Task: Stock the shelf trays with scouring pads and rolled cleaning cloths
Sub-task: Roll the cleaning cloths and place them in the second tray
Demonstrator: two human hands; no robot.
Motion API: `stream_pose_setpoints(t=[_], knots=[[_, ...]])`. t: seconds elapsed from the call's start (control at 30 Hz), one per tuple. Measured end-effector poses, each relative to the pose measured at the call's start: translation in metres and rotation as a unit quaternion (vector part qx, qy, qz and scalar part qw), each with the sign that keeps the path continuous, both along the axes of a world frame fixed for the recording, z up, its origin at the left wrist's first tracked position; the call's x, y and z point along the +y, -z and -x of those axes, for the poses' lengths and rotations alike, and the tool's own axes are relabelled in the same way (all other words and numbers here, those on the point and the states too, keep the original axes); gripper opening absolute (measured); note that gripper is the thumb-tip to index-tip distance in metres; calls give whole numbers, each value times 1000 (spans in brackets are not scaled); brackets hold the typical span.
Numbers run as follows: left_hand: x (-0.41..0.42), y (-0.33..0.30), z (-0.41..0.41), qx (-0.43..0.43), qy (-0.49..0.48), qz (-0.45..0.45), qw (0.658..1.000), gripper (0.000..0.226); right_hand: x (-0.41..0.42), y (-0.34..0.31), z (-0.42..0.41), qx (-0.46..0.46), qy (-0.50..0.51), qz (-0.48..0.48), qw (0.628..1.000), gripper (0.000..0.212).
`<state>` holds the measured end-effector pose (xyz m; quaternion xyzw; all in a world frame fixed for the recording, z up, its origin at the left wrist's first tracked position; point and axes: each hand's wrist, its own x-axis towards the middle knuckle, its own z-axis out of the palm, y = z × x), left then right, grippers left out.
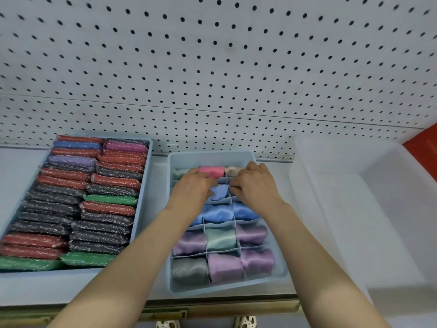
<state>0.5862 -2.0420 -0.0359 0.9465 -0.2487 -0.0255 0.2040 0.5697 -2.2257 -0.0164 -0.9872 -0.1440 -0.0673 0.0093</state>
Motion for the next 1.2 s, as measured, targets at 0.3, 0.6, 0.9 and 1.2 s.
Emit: stream_pose_setpoints(t=[0.3,0.6,0.9,1.2], knots=[[6,-14,41,-40,53,-23,998,12,-15,-19,55,122,80,-39,988,10],[-24,-25,45,-45,74,-244,966,13,-1,-6,50,70,28,112,991,29],[-1,-26,52,-30,1,-75,997,16,-3,-9,53,51,37,-24,998,18],[23,-36,56,-36,33,-337,940,25,30,0,47,59,0,-36,998,12]])
